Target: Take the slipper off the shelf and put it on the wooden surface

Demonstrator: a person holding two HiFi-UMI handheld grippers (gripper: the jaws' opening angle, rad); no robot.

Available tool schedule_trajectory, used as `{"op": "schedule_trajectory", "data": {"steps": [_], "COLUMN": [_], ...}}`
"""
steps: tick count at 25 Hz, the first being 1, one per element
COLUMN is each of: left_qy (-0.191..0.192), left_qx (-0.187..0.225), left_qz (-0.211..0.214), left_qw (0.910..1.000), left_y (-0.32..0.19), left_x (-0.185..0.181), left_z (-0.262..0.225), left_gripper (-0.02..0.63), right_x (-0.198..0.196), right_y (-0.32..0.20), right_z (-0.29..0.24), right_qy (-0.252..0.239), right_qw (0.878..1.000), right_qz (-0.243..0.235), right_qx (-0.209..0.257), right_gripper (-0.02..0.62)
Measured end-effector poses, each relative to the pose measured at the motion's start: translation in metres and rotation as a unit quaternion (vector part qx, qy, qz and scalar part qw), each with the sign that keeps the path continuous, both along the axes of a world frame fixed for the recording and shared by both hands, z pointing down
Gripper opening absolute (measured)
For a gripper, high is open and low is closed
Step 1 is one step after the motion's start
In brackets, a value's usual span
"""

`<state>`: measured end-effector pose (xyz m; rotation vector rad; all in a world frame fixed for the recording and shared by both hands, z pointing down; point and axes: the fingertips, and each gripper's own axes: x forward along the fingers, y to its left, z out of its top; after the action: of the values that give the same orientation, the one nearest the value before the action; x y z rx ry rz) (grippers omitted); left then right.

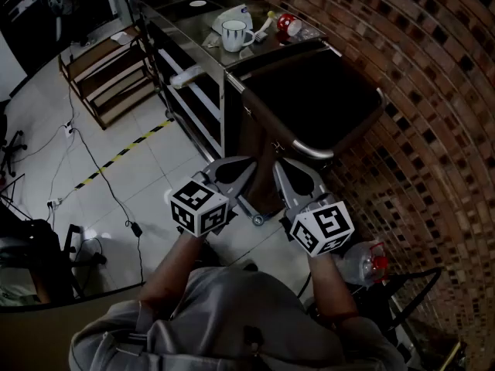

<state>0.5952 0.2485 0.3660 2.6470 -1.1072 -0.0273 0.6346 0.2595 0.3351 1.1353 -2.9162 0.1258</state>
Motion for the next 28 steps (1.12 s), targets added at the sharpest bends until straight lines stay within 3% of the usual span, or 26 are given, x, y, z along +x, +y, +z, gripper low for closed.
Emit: {"op": "schedule_trajectory", "data": {"steps": [9, 19, 28], "left_qy": [0.004, 0.014, 0.001], "left_qx": [0.001, -0.004, -0.006], "left_qz": [-0.078, -0.17, -0.22], "left_qw": [0.9969, 0.9853, 0.9756], "left_y": [-0.031, -0.085, -0.113], "left_x": [-0.124, -0.285, -0.41], "left_z": [0.004, 0.016, 0.014], "left_gripper": [0.005, 0.005, 0.005], "right_x": [-0.114, -0.266, -0.4], "right_y": [-0.038, -0.11, -0.154], "right_z": [0.005, 0.025, 0.012], "right_qy": [0.008, 0.018, 0.01], "right_qw": [0.998, 0.991, 0.983], "right_qz": [-0.063, -0.134, -0.184], "right_qx": [0.0, -0.011, -0.003], "right_gripper": [0.0, 0.0, 0.0]}}
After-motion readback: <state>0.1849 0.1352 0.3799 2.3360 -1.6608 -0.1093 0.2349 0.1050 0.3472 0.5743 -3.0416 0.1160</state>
